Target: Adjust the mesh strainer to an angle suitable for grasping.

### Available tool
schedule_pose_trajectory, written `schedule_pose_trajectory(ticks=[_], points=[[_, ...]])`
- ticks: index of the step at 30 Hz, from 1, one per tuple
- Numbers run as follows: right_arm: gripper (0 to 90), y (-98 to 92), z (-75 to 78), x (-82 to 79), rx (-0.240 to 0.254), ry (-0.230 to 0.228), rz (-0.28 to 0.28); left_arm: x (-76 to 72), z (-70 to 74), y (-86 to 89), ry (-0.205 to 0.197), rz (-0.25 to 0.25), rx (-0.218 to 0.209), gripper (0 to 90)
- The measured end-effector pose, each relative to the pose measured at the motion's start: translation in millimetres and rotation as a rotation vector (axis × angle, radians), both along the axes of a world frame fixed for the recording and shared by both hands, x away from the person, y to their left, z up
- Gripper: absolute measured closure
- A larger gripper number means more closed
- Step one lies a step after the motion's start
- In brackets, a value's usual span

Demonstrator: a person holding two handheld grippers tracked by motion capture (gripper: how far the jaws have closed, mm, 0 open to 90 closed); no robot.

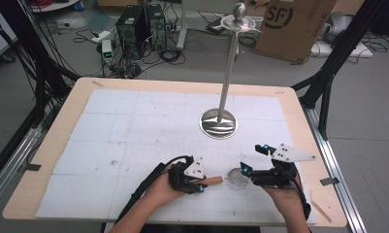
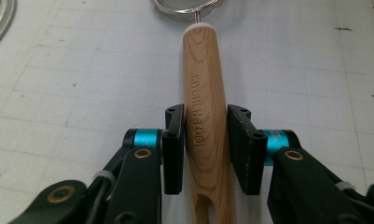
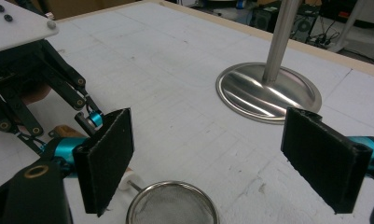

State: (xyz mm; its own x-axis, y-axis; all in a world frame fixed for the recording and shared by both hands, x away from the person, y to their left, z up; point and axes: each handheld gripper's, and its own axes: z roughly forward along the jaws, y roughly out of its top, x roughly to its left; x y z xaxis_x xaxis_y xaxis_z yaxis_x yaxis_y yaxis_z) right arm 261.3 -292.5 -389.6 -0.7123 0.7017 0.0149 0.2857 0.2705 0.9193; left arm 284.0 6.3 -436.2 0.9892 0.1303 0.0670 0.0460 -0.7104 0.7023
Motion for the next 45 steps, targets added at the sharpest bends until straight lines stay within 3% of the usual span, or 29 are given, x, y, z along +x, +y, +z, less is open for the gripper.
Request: schedule_pose_trajectory(ticks=[1, 2, 11, 18, 27, 34, 37, 45], points=[[16.1, 0.0, 0.0, 0.0, 0.0, 0.0, 0.0, -0.3, -0.8, 0.0, 0.006, 0.003, 0.001, 66.2], [16.1, -0.1, 0.0, -0.1, 0.0, 0.001, 0.0, -0.1, -0.6, 0.8, 0.007, 0.012, 0.002, 60.3], [16.1, -1.7, 0.5, -0.7, 0.002, -0.001, -0.003, 5.0, 0.9, 21.6, 0.014, 0.079, 0.009, 57.6], [16.1, -0.3, -0.3, 0.2, -0.004, 0.002, -0.003, 18.0, 0.5, 33.1, 0.016, 0.169, -0.031, 58.1], [16.2, -0.9, -0.7, 0.3, -0.005, 0.007, -0.005, 31.2, -3.9, 32.6, 0.007, 0.236, -0.054, 57.7], [16.2, 0.6, -1.8, 0.6, -0.01, 0.01, -0.001, 37.7, -2.0, 30.0, -0.013, 0.29, -0.079, 52.6], [16.2, 0.3, -1.7, 0.6, -0.011, 0.008, -0.002, 38.5, 0.1, 35.0, -0.01, 0.313, -0.08, 51.5], [16.2, -0.7, -1.5, -0.2, -0.008, 0.009, -0.004, 32.1, 9.7, 59.9, 0.023, 0.336, -0.135, 46.6]])
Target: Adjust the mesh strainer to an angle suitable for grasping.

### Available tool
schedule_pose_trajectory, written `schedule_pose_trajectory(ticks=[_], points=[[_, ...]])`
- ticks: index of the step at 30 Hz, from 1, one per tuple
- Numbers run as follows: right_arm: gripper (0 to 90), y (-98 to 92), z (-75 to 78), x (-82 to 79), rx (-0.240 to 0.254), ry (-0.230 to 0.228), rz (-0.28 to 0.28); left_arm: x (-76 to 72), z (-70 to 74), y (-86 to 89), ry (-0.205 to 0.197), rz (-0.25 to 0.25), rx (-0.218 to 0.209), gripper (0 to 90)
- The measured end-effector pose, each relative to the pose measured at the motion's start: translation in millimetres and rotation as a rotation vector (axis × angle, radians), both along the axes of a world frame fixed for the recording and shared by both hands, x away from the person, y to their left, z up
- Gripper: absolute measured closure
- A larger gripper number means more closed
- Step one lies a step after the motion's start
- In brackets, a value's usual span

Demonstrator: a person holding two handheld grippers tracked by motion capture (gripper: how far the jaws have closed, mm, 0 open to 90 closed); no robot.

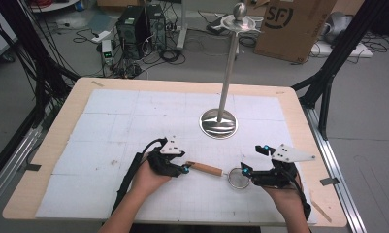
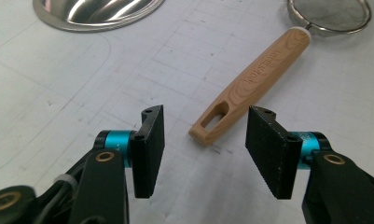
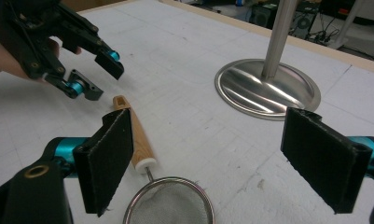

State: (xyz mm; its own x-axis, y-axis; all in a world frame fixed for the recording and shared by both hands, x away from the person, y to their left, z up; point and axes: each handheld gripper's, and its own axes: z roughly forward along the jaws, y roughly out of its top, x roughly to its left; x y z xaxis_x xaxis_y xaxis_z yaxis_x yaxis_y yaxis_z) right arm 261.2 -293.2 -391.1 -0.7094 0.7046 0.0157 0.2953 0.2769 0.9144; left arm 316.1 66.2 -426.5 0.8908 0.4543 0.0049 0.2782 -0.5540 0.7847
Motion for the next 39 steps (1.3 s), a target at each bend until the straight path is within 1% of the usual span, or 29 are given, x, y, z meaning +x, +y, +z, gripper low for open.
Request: schedule_pose_trajectory(ticks=[1, 5, 6, 7, 9, 10, 12, 15, 20, 26, 33, 36, 39], points=[[16.2, 0.0, 0.0, 0.0, 0.0, 0.0, 0.0, -1.4, 1.5, 3.1, 0.005, 0.002, -0.019, 46.6], [16.2, 1.3, -0.4, 0.3, -0.007, -0.001, 0.001, -7.4, 7.1, 17.5, -0.01, 0.004, -0.066, 43.9], [16.2, 1.5, -0.6, 0.4, -0.01, -0.002, 0.001, -8.3, 7.6, 20.2, -0.008, 0.005, -0.082, 43.4], [16.2, 2.2, -1.0, 0.7, -0.009, 0.001, 0.003, -8.9, 8.3, 23.0, -0.015, 0.003, -0.094, 39.6], [16.2, 2.0, -1.1, 0.9, -0.012, 0.001, 0.005, -10.2, 9.0, 29.1, -0.021, 0.005, -0.104, 38.9], [16.2, 1.5, -1.1, 0.5, -0.011, 0.006, 0.003, -10.3, 9.2, 32.5, -0.02, 0.011, -0.116, 38.7], [16.2, -0.1, -1.2, 1.0, -0.012, 0.0, -0.001, -10.0, 10.6, 38.4, -0.016, 0.026, -0.13, 37.0], [16.2, -0.9, -1.4, 0.7, -0.012, 0.002, -0.005, -10.0, 14.7, 48.8, -0.01, 0.036, -0.163, 35.6], [16.2, 2.4, -2.7, 1.9, -0.021, 0.003, 0.006, -11.5, 21.9, 65.6, -0.021, 0.04, -0.219, 33.5], [16.2, 4.3, -4.1, 4.2, -0.02, 0.012, 0.005, -10.5, 25.5, 80.7, -0.035, 0.058, -0.248, 27.6], [16.2, 7.9, -7.9, 6.0, -0.026, 0.025, 0.011, -10.0, 27.9, 88.5, -0.047, 0.071, -0.282, 20.0], [16.2, 9.4, -8.7, 6.2, -0.033, 0.026, 0.016, -9.6, 28.6, 90.9, -0.051, 0.074, -0.283, 18.3], [16.2, 10.5, -8.8, 5.9, -0.031, 0.028, 0.019, -9.7, 30.4, 94.5, -0.055, 0.077, -0.294, 17.8]])
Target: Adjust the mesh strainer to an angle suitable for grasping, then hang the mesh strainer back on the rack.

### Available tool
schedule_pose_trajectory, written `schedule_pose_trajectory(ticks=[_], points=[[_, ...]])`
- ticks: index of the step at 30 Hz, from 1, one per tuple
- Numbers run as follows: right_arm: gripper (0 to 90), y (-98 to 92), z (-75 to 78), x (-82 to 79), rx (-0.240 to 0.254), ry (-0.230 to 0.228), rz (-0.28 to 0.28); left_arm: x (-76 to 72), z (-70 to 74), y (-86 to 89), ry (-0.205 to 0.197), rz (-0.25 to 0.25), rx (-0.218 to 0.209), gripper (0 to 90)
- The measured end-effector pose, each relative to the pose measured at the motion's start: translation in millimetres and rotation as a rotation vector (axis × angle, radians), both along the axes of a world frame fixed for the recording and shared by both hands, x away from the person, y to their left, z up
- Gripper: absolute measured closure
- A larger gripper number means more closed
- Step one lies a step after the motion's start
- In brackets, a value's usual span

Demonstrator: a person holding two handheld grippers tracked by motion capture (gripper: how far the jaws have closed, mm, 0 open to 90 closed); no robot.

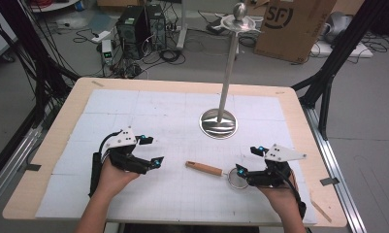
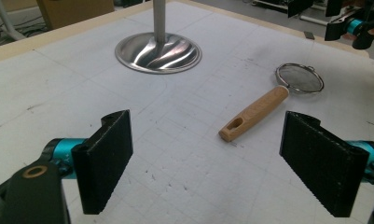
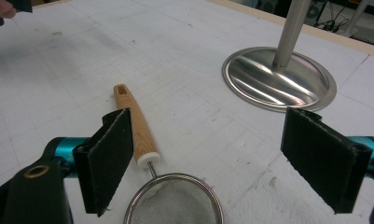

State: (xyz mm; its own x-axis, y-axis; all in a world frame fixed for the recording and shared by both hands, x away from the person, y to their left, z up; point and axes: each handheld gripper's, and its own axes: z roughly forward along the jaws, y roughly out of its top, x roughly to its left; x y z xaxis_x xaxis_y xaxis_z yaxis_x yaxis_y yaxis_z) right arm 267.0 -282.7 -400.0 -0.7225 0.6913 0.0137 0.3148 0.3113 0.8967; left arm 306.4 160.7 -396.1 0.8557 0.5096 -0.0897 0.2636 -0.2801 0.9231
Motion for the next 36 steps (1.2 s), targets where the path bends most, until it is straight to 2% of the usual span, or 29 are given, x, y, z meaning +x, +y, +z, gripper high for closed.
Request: schedule_pose_trajectory(ticks=[9, 15, 19, 27, 30, 36], points=[[16.2, 1.9, -2.9, 0.6, -0.003, 0.009, 0.006, 0.3, 2.1, 8.7, -0.014, 0.022, -0.001, 18.1], [16.2, 8.9, -5.7, 1.0, -0.03, 0.013, 0.024, 0.5, 2.2, 11.9, -0.021, 0.04, -0.002, 18.5], [16.2, 17.2, -9.3, 2.8, -0.044, 0.024, 0.045, -1.4, 3.0, 13.0, -0.029, 0.042, 0.008, 18.6], [16.2, 42.6, -19.9, 8.0, -0.118, 0.06, 0.1, -2.0, 2.6, 13.5, -0.03, 0.045, 0.012, 19.2], [16.2, 45.2, -20.7, 10.3, -0.114, 0.065, 0.103, -2.4, 2.9, 13.6, -0.03, 0.043, 0.011, 19.2], [18.2, 53.0, -23.7, 18.3, -0.138, 0.098, 0.113, -3.0, 3.7, 16.8, -0.03, 0.052, 0.003, 19.5]])
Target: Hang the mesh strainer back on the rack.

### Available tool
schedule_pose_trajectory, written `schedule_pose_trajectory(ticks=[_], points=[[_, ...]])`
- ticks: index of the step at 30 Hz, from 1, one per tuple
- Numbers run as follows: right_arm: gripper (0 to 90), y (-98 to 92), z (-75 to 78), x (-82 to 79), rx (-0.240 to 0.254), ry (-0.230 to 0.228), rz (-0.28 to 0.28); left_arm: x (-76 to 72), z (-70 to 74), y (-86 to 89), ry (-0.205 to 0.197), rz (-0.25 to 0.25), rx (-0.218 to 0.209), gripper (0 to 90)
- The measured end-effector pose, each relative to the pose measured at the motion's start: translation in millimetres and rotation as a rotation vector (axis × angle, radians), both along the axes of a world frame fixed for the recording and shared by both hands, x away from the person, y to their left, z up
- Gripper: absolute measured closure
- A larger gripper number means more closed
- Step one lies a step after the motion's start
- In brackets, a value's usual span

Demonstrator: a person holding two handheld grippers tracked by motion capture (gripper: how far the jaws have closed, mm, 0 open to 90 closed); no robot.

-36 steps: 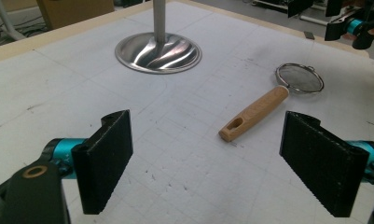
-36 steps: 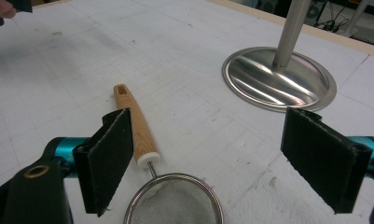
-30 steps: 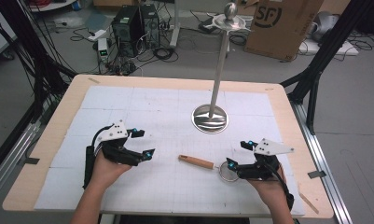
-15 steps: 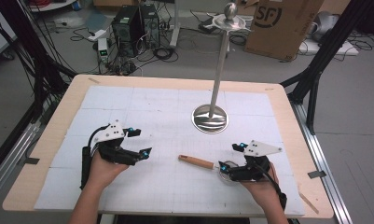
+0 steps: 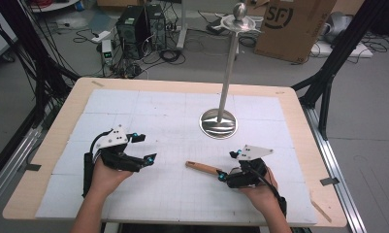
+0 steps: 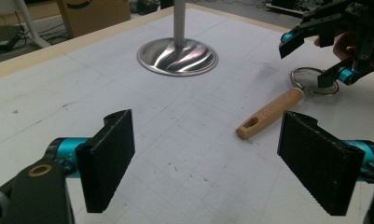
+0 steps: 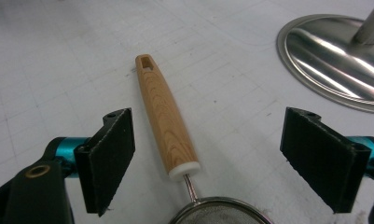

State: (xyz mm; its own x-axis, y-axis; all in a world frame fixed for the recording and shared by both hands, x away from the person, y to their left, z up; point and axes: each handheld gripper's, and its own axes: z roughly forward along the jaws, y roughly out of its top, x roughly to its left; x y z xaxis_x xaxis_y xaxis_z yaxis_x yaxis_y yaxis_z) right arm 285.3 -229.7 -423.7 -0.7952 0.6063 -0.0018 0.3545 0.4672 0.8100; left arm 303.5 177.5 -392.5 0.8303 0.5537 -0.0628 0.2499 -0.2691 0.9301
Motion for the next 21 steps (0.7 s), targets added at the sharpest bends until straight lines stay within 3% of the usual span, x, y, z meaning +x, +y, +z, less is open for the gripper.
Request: schedule_pose_trajectory(ticks=[9, 21], points=[[35.6, 20.1, -6.5, 4.5, -0.114, 0.071, 0.065, -0.7, 1.0, 2.1, 0.001, 0.001, -0.013, 20.1], [53.1, 22.8, -9.7, 5.3, -0.189, 0.116, 0.08, 0.0, -0.7, 1.1, 0.013, -0.002, -0.005, 20.9]])
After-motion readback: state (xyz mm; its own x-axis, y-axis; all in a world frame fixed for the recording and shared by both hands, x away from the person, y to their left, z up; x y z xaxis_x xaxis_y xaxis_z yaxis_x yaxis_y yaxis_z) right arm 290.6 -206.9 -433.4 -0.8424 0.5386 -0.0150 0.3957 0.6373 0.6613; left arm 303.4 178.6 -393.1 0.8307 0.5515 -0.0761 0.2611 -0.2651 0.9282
